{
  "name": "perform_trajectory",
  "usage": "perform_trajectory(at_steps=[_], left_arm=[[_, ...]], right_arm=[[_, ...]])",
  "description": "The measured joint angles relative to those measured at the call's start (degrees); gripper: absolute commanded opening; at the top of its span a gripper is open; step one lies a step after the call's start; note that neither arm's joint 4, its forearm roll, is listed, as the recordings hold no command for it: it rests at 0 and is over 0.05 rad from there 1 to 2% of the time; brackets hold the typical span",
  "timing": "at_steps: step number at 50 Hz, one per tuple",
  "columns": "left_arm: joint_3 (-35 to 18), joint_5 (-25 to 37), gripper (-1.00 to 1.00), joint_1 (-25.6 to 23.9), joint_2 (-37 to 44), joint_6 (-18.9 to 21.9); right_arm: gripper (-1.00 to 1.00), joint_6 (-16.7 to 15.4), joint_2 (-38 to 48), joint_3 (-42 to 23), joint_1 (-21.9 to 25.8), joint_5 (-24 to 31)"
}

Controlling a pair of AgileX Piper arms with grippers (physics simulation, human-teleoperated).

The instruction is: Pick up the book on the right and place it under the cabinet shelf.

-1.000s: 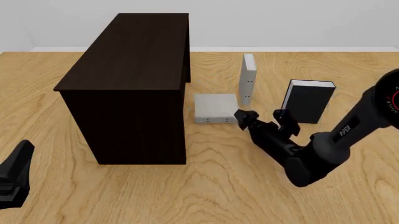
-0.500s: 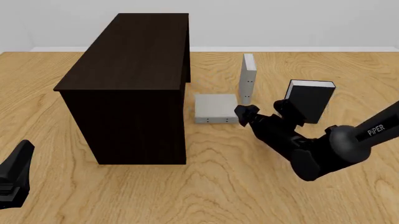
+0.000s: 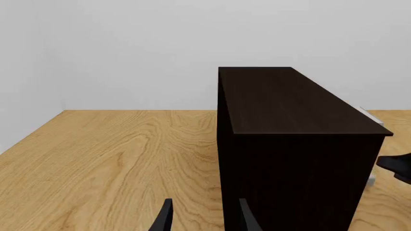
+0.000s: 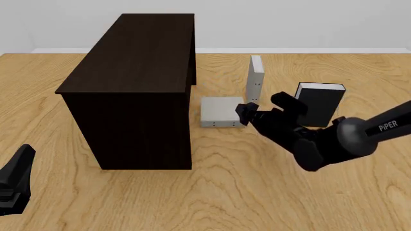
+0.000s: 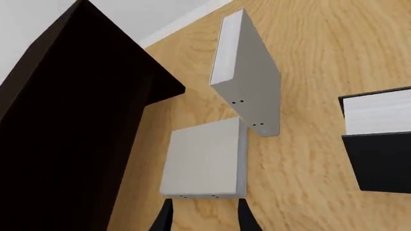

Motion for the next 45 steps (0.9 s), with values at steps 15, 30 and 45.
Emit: perform_trajectory(at_steps=[15,30,45], left_arm=[[0.0,0.0,1.0,0.0,0.0,0.0],[0.0,0.0,1.0,0.0,0.0,0.0],[0.0,0.0,1.0,0.0,0.0,0.0]], right_arm=[[1.0,-2.36,0.4,-1.19,-1.5,2.21],[1.0,-3.49,3.17,-4.06,-2.45,3.84],[1.0,-9.29,5.02,-6.11,-4.47,6.05]])
